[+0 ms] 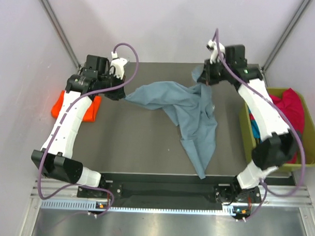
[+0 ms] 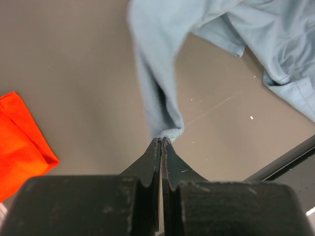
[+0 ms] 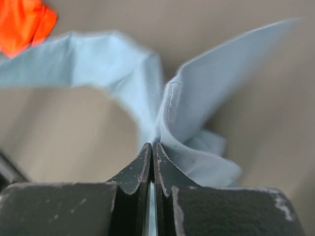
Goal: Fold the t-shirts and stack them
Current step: Flatten the tshirt out
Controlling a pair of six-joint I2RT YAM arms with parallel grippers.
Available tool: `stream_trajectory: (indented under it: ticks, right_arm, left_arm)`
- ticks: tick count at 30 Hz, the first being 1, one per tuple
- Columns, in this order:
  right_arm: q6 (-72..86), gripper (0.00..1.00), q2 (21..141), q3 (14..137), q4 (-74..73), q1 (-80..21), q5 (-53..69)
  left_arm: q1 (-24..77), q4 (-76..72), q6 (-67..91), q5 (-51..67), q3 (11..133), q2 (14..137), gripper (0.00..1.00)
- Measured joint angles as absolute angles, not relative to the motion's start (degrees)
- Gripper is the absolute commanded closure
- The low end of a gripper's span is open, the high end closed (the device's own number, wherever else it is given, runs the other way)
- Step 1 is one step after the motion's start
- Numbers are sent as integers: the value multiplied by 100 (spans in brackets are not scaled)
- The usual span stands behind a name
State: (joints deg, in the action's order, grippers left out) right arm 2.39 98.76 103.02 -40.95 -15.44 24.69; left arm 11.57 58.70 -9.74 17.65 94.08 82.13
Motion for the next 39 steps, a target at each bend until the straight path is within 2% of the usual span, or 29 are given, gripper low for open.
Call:
stream_trajectory:
  ticks: [4,8,10,11,14,20,23,26,34,39]
  right_arm:
    - [154,100,8628,8755,-4276,-1662,2429]
    - [154,98,8392,7271,-4534,-1898,2504]
    - [174,89,8471,6755,-4633,-1988,2582]
    - [189,72,8536,6606,-4733,-2016,2596]
    - [217,55,8816,6702,-4904,-2021,2585]
    - [386,54,9699,8816,-4718,-1636,2377]
    - [646,55,9865,9367,-4401,-1221,2327]
    - [928,55,9876,9297,-4324,-897,2383]
    - [1796,55,9835,7640,-4477,-749,2512]
    - [1872,56,10003,7867,-4547,-489,2480]
  left_arm:
    - [1157,5730,-950,1890,9275,8066,100]
    - [1157,5697,-950,2001,9266,8049,100]
    - [1157,5699,-956,2012,9266,8049,100]
    - [1157,5699,-958,2014,9266,8049,100]
    - [1157,5699,-980,2014,9266,8049,100]
    - [1157,5706,-1028,2036,9343,8097,100]
    - [1157,5701,-1066,2036,9459,8200,100]
    - [1157,5717,-1114,2025,9548,8309,100]
    - [1157,5795,-1219,1984,9644,8560,100]
    - [1157,5898,-1208,1986,9754,8702,100]
